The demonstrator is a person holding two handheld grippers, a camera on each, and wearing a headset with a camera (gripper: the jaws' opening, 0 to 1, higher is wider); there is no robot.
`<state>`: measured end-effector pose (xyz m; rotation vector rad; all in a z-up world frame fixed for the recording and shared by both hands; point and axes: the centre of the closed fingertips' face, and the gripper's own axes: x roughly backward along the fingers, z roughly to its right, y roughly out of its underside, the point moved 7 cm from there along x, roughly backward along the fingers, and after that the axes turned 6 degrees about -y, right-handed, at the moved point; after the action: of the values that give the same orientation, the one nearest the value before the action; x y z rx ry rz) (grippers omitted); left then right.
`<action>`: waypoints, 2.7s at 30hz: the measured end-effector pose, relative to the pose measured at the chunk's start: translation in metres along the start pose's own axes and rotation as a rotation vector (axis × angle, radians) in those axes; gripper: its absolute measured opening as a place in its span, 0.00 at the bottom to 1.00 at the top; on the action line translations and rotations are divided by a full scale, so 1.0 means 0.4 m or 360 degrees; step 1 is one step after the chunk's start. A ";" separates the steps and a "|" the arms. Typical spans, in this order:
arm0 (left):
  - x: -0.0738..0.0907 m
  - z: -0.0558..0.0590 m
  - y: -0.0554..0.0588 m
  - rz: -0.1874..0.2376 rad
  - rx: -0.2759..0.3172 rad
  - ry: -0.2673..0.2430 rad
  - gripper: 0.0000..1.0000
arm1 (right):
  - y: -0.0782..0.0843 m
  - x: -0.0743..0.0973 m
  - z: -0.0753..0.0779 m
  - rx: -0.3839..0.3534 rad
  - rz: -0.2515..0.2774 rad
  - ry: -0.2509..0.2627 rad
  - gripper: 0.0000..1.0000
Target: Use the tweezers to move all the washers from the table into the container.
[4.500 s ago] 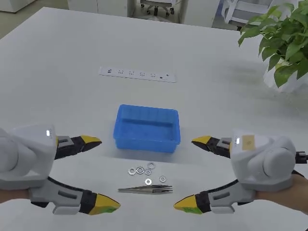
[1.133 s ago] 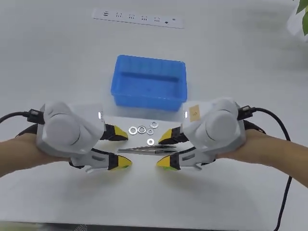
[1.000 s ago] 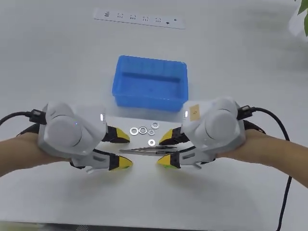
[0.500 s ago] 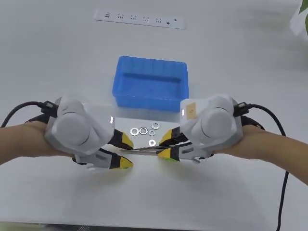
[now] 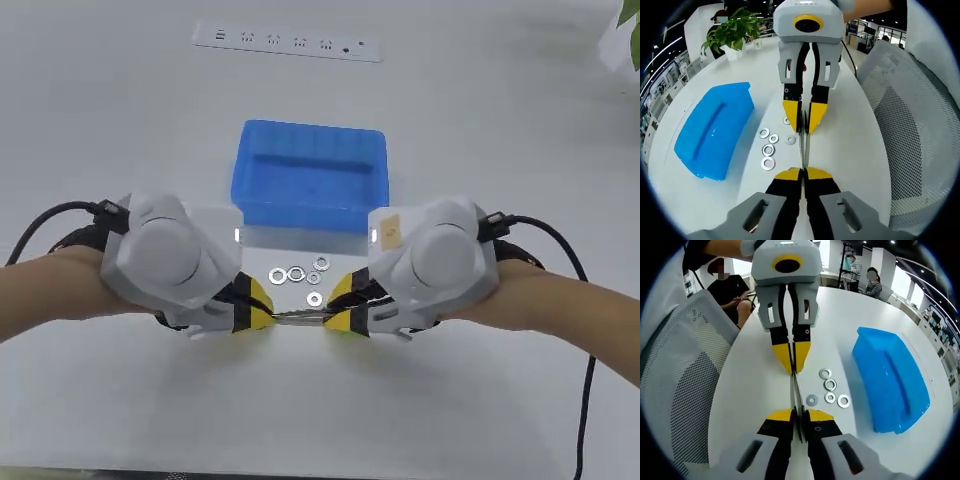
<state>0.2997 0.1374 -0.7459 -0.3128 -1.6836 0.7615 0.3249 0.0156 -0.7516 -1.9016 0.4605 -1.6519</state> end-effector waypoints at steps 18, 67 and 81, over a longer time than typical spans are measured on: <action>0.092 0.031 -0.072 0.0000 -0.0095 -0.0026 0.03 | -0.019 0.014 -0.042 0.0112 0.0122 0.0049 0.07; 0.064 0.080 -0.242 0.0556 -0.0120 -0.0022 0.04 | 0.008 0.066 -0.072 0.0173 0.0321 0.0110 0.07; 0.117 0.086 -0.200 0.0597 -0.0052 -0.0051 0.04 | -0.033 0.048 -0.084 0.0194 0.0346 0.0030 0.11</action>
<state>0.2703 0.0940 -0.6623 -0.6543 -1.6896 1.0186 0.2941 0.0079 -0.7258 -1.6853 0.5412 -1.5214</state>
